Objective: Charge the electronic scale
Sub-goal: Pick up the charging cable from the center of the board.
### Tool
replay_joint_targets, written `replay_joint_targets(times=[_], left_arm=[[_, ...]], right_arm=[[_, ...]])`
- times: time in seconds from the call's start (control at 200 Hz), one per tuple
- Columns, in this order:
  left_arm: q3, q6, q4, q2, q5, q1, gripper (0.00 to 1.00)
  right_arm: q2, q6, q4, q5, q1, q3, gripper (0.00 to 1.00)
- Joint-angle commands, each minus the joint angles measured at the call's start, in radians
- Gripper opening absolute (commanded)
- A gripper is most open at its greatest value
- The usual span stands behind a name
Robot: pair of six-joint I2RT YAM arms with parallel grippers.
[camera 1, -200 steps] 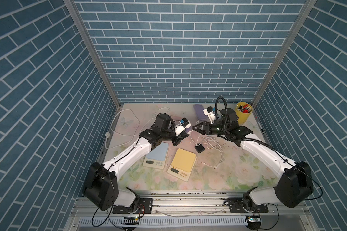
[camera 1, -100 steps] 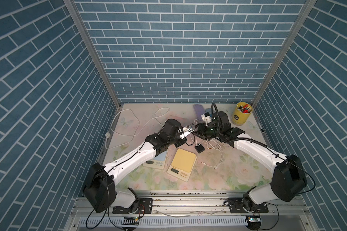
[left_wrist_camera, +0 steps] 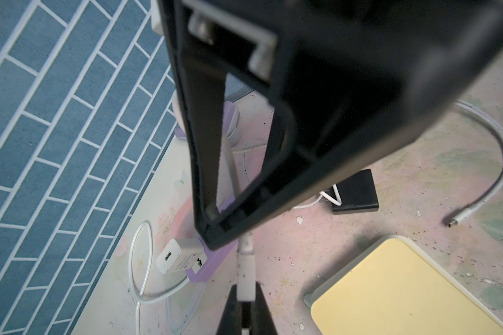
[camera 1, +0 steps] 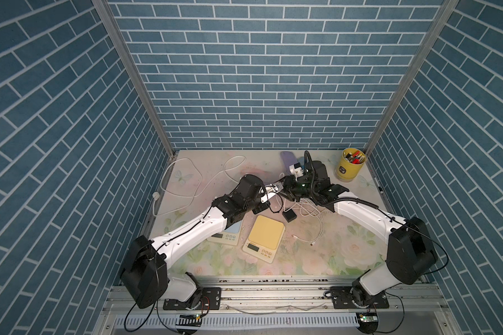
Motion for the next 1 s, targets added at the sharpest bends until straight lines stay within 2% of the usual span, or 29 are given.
replay_joint_targets(times=[0.0, 0.14, 0.255, 0.37, 0.455, 0.495, 0.56, 0.635, 0.82, 0.91, 0.995], left_arm=[[-0.014, 0.010, 0.027, -0.001, -0.024, -0.008, 0.00], [-0.014, 0.017, 0.030, 0.012, -0.031, -0.011, 0.00], [-0.021, 0.031, 0.033, 0.018, -0.059, -0.018, 0.01], [-0.036, 0.032, 0.042, 0.020, -0.079, -0.020, 0.12], [-0.051, 0.022, 0.054, 0.005, -0.062, -0.019, 0.32], [-0.057, 0.011, 0.052, -0.007, -0.035, -0.017, 0.38], [-0.054, -0.016, 0.030, -0.029, 0.066, -0.001, 0.46], [-0.042, -0.071, -0.008, -0.050, 0.236, 0.044, 0.49], [-0.029, -0.203, -0.025, -0.067, 0.589, 0.168, 0.50], [-0.029, -0.257, -0.003, -0.049, 0.708, 0.217, 0.50], [-0.030, -0.296, 0.028, -0.031, 0.791, 0.242, 0.49]], right_arm=[[0.041, 0.092, 0.048, -0.028, 0.016, 0.040, 0.40], [0.075, 0.117, 0.077, -0.052, 0.021, 0.058, 0.24], [0.089, 0.119, 0.080, -0.059, 0.021, 0.070, 0.00], [0.096, 0.091, 0.083, -0.061, 0.019, 0.069, 0.00], [0.100, 0.025, 0.084, -0.064, 0.016, 0.070, 0.00], [0.101, -0.042, 0.085, -0.069, 0.013, 0.072, 0.00], [0.097, -0.166, 0.059, -0.074, 0.010, 0.081, 0.00], [0.090, -0.332, 0.005, -0.083, 0.005, 0.100, 0.00], [0.081, -0.649, -0.057, -0.214, 0.001, 0.128, 0.00], [0.082, -0.753, -0.088, -0.271, -0.001, 0.140, 0.00], [0.080, -0.789, -0.069, -0.321, -0.005, 0.141, 0.00]])
